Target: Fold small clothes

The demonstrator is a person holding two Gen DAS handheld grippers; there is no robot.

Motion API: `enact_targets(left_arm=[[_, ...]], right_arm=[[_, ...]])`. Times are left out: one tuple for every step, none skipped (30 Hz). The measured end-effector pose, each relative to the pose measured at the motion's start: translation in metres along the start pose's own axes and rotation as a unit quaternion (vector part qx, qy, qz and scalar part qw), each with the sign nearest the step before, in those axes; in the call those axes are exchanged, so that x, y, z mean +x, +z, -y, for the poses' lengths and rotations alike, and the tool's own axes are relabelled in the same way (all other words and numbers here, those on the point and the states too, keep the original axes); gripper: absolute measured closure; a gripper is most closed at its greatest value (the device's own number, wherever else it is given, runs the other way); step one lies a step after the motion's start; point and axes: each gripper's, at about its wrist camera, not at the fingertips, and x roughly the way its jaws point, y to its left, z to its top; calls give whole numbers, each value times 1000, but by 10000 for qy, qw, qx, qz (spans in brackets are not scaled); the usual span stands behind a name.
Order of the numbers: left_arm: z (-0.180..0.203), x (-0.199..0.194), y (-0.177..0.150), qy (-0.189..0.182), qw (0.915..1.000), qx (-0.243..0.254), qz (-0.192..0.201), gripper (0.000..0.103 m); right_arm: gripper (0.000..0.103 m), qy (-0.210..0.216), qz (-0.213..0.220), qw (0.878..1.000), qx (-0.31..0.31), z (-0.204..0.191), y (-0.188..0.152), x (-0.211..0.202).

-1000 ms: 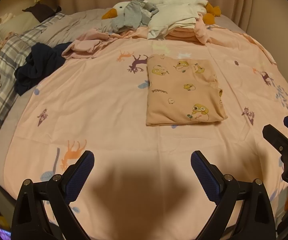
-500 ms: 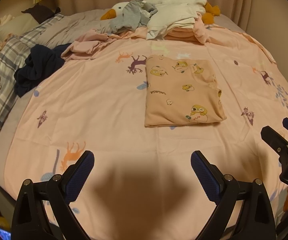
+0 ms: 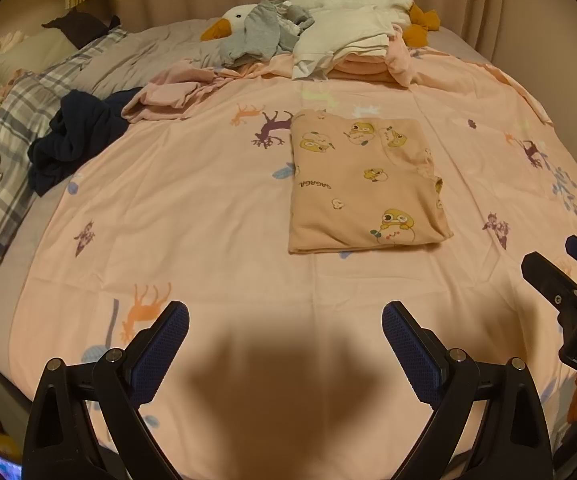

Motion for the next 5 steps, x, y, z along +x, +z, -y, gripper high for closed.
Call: enact_targets(left_arm=[[0,0,0,7,10000,3,2,6],[1,0,0,20,10000,6,7,6],[1,0,0,32,10000,5,9,6],[1,0,0,39,10000,-1,11,6],[1,0,0,39,10000,-2,12,6]], right_arm=[[0,1,-1,10000,2,0,0,0],[0,3,2,10000,2,0,0,0],[0,3,5,10000,2,0,0,0],[0,1,7,10000,3,0,0,0],[0,0,4,10000,2,0,0,0]])
